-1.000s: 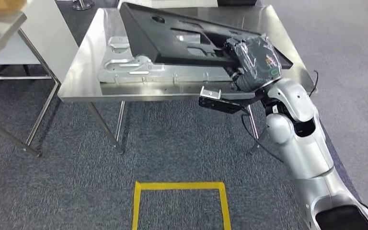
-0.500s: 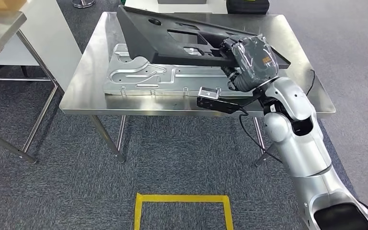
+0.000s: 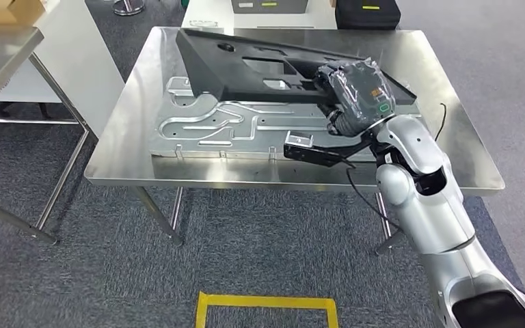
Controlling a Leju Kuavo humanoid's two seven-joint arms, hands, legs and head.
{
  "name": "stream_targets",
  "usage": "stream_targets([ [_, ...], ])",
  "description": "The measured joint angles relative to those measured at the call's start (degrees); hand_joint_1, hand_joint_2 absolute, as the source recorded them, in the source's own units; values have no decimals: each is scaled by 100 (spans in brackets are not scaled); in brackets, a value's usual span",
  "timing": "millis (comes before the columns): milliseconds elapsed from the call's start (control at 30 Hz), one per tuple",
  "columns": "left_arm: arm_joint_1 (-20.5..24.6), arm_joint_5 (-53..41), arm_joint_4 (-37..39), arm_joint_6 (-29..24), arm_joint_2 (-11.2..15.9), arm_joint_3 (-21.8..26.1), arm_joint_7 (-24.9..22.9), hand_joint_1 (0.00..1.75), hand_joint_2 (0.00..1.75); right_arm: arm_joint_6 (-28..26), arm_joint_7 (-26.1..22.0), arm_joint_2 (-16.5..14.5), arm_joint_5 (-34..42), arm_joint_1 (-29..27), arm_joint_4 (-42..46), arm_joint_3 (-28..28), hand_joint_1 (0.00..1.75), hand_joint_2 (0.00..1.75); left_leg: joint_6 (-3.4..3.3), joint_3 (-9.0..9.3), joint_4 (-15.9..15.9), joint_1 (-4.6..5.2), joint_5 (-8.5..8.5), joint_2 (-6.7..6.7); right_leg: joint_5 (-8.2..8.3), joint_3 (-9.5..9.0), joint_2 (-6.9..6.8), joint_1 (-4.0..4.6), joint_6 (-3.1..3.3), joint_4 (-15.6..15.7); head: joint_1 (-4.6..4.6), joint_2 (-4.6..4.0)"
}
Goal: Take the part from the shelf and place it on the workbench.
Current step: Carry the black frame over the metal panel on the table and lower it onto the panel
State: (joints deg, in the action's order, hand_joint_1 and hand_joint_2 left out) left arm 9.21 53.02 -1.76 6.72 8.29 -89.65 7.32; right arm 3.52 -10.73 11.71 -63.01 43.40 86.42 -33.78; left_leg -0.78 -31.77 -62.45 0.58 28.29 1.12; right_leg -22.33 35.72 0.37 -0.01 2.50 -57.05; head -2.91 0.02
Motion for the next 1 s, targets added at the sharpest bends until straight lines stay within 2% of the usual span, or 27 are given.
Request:
stream_targets([
  [67, -1, 31, -4, 0, 24, 1, 7, 0, 175, 17, 25, -29, -43, -6, -59, -58, 175, 175, 76, -431, -665, -57, 244, -32, -74, -105, -13, -24, 30, 29, -3, -1],
  [100, -6, 51, -5, -1, 42, 1, 7, 0, 175, 29, 35, -51, -66, -20, -102, -104, 175, 175, 119, -650, -929, -90, 382, -44, -118, -144, -11, -32, 26, 25, -2, -1],
  [133, -16, 69, -5, -1, 58, 1, 7, 0, 175, 39, 49, -76, -92, -44, -155, -151, 175, 175, 157, -800, -1038, -120, 440, -57, -167, -187, -6, -41, 15, 14, -3, -1],
  [167, -32, 85, -5, -1, 79, 0, 7, 0, 175, 44, 62, -102, -118, -73, -211, -195, 175, 175, 194, -859, -955, -146, 359, -68, -222, -239, 0, -53, -4, -2, -2, -1],
  [200, -51, 102, -6, -2, 97, -1, 7, 0, 175, 43, 75, -125, -141, -100, -264, -232, 175, 175, 225, -820, -677, -170, 130, -77, -283, -298, 3, -68, -29, -24, -2, -1],
  [233, -69, 113, -6, -2, 113, -1, 7, 0, 175, 41, 86, -146, -159, -120, -309, -260, 175, 175, 253, -722, -282, -190, -186, -86, -348, -354, 3, -81, -59, -51, -2, -1],
  [267, -88, 121, -8, -3, 126, -1, 7, 0, 175, 37, 94, -165, -171, -128, -350, -281, 175, 175, 271, -625, 75, -194, -410, -94, -407, -397, 1, -89, -93, -81, -2, -1],
  [300, -96, 129, -9, -3, 137, -1, 7, 0, 175, 33, 99, -180, -174, -128, -385, -297, 175, 175, 253, -548, 328, -184, -545, -101, -457, -412, -1, -89, -130, -105, -2, -1],
  [333, -100, 136, -10, -5, 146, 0, 7, 0, 175, 30, 102, -190, -176, -129, -415, -308, 175, 175, 217, -515, 450, -170, -595, -101, -494, -413, -6, -83, -166, -122, -1, 0],
  [400, -110, 153, -12, -8, 163, 1, 7, 0, 175, 25, 111, -218, -182, -137, -476, -333, 175, 175, 114, -499, 460, -146, -563, -90, -545, -415, -10, -68, -235, -125, -2, 0],
  [467, -138, 189, -13, -8, 187, 1, 3, 0, 175, 21, 159, -268, -211, -144, -537, -366, 175, 175, 42, -445, 480, -161, -559, -84, -648, -397, -16, -78, -291, -238, -2, 0],
  [500, -147, 210, -14, -5, 206, 1, 2, 0, 175, 17, 200, -298, -239, -141, -576, -389, 175, 175, 4, -408, 495, -171, -543, -85, -753, -305, -18, -83, -311, -443, -1, 0],
  [533, -161, 232, -16, -3, 229, 1, -1, 0, 175, 10, 246, -326, -272, -141, -626, -415, 175, 175, -28, -374, 504, -172, -519, -88, -895, -131, -22, -88, -325, -778, -1, 1],
  [600, -178, 265, -22, -1, 269, 1, -2, 0, 175, -8, 321, -375, -344, -157, -750, -478, 175, 175, -75, -330, 500, -163, -463, -87, -1147, 350, -22, -84, -342, -1585, 0, 1],
  [633, -185, 279, -27, -1, 285, 1, -2, 0, 175, -16, 349, -392, -377, -175, -818, -514, 175, 175, -84, -304, 495, -158, -431, -80, -1156, 542, -23, -84, -344, -1834, -1, 1],
  [667, -193, 291, -33, -1, 298, 1, -2, 0, 175, -23, 372, -405, -407, -191, -880, -546, 175, 175, -85, -271, 486, -153, -397, -68, -1042, 629, -23, -84, -335, -1859, 0, 1],
  [700, -202, 300, -38, -1, 309, 1, -3, 0, 175, -29, 386, -412, -431, -200, -935, -570, 175, 175, -80, -230, 474, -149, -359, -54, -823, 597, -24, -81, -317, -1648, 0, 0],
  [733, -215, 309, -43, -1, 315, 1, -3, 0, 175, -39, 397, -416, -451, -203, -986, -589, 175, 175, -72, -184, 461, -144, -314, -40, -529, 478, -25, -73, -283, -1261, 1, -1],
  [767, -231, 316, -49, -1, 316, 1, -4, 0, 175, -51, 402, -418, -463, -196, -1031, -599, 175, 175, -57, -145, 448, -134, -273, -31, -313, 333, -29, -54, -240, -881, 0, -1],
  [800, -243, 322, -54, -1, 319, 1, -4, 0, 175, -63, 403, -423, -473, -184, -1072, -608, 175, 175, -36, -128, 436, -124, -240, -22, -188, 197, -32, -35, -200, -553, 2, -1],
  [833, -252, 327, -59, -2, 323, 1, -5, 0, 175, -74, 404, -430, -477, -174, -1108, -616, 175, 175, -12, -126, 430, -117, -219, -16, -146, 115, -34, -15, -167, -356, 2, -1],
  [867, -258, 328, -63, -2, 325, 1, -5, 0, 175, -80, 405, -437, -480, -167, -1140, -626, 175, 175, 17, -132, 433, -113, -210, -13, -187, 86, -34, 1, -147, -300, 3, -1],
  [933, -263, 330, -71, -3, 337, 0, -6, 0, 175, -84, 423, -445, -501, -163, -1193, -642, 175, 175, 77, -125, 445, -109, -188, -23, -201, 40, -26, -23, -120, -222, 3, -1],
  [1000, -269, 328, -82, -4, 354, -1, 2, 0, 175, -88, 456, -445, -549, -155, -1243, -648, 175, 175, 127, -199, 234, -111, -54, -52, -205, -42, -24, -65, -68, -147, 1, 0],
])
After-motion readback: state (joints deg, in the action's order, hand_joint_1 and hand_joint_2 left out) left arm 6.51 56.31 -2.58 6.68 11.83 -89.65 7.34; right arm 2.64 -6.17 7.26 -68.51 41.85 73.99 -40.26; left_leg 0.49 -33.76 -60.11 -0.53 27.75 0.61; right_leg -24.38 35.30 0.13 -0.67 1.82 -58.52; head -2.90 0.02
